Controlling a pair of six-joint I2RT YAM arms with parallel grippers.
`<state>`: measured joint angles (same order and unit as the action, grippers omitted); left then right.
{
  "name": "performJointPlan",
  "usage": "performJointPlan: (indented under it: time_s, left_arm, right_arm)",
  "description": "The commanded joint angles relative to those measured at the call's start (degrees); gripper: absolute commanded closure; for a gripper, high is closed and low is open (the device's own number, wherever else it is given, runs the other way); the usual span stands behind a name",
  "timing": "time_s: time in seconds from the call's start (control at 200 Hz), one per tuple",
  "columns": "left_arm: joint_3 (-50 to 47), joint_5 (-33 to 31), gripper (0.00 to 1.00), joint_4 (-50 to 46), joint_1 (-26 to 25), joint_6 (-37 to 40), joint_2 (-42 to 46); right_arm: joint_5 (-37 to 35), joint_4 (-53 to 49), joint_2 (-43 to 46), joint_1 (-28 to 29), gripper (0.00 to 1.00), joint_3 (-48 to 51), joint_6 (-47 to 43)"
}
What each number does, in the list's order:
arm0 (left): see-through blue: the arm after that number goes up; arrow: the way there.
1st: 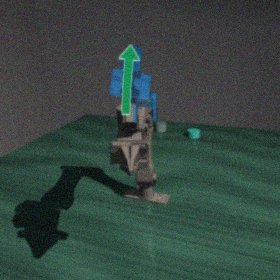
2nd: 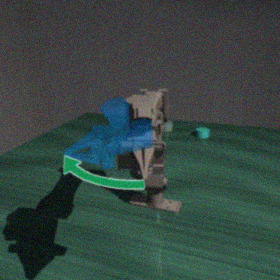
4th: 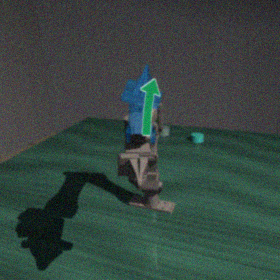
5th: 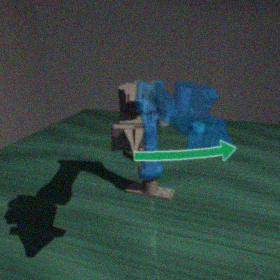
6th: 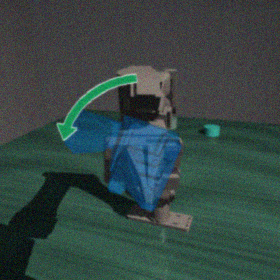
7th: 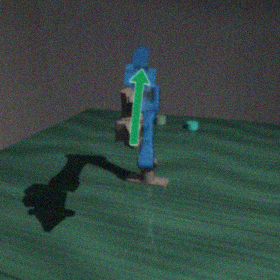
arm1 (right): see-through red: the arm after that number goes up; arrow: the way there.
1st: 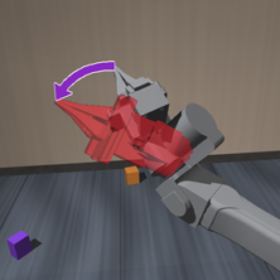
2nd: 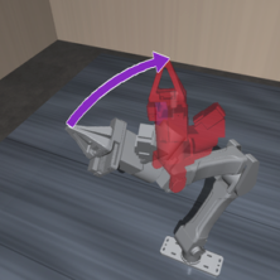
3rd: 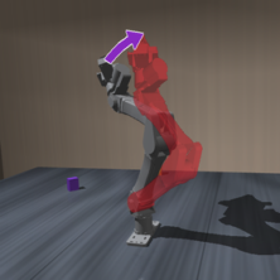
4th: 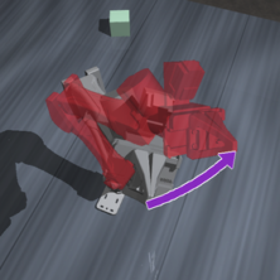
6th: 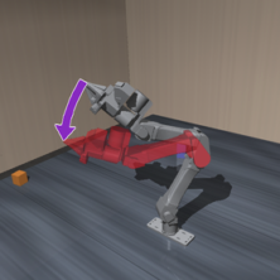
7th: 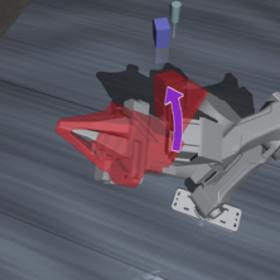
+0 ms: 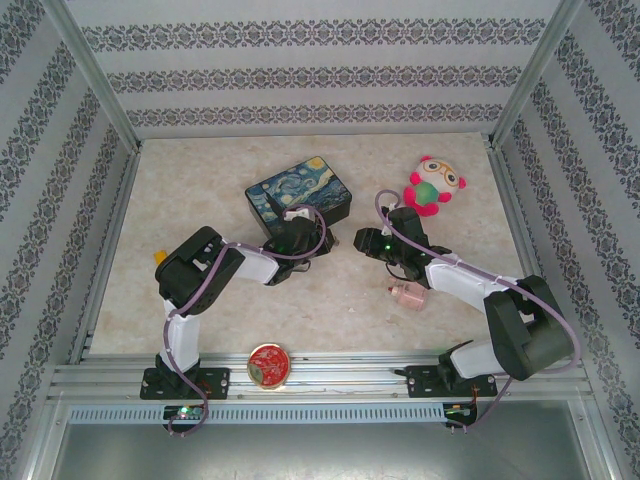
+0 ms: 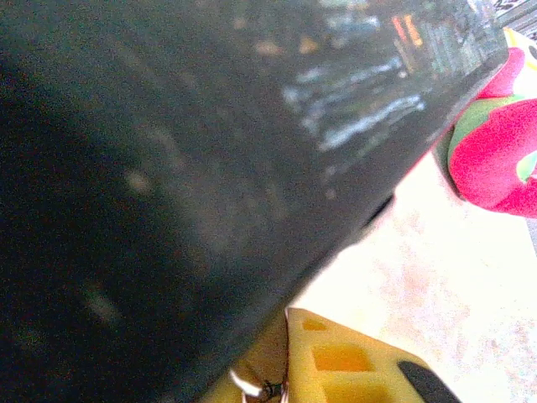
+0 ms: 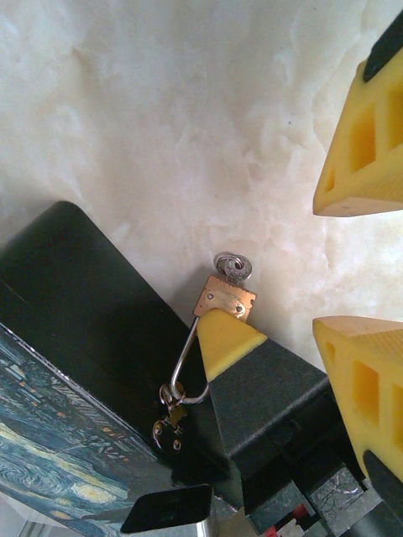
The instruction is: Unlock a padlock with a key
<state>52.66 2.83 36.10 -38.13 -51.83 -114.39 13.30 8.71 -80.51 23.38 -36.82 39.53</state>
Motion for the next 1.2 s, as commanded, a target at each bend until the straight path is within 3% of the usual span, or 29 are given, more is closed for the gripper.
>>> performJointPlan:
  time_s: [0.0,0.49,0.939,1.194]
  left_arm:
    - [-1.2,3.4,0.88,-1.6,0.2,-1.2,-0.3]
    - [4.9,26.7,0.91,-18.0,3.6,-12.0,5.5]
    - [7.6,31.3,0.91,-25.7,5.5,-10.5,6.7]
    - [7.8,32.3,0.91,-25.7,5.9,-10.5,6.3]
  right_arm:
    - [0.9,1.3,0.3,0.4,0.66,0.8,-3.9]
    - [-2.2,4.6,-1.1,5.8,0.78,4.2,-21.0]
    - [-15.7,8.5,-1.9,14.0,0.79,5.8,-33.2]
    - [-16.7,8.7,-4.2,16.1,0.72,4.8,-34.9]
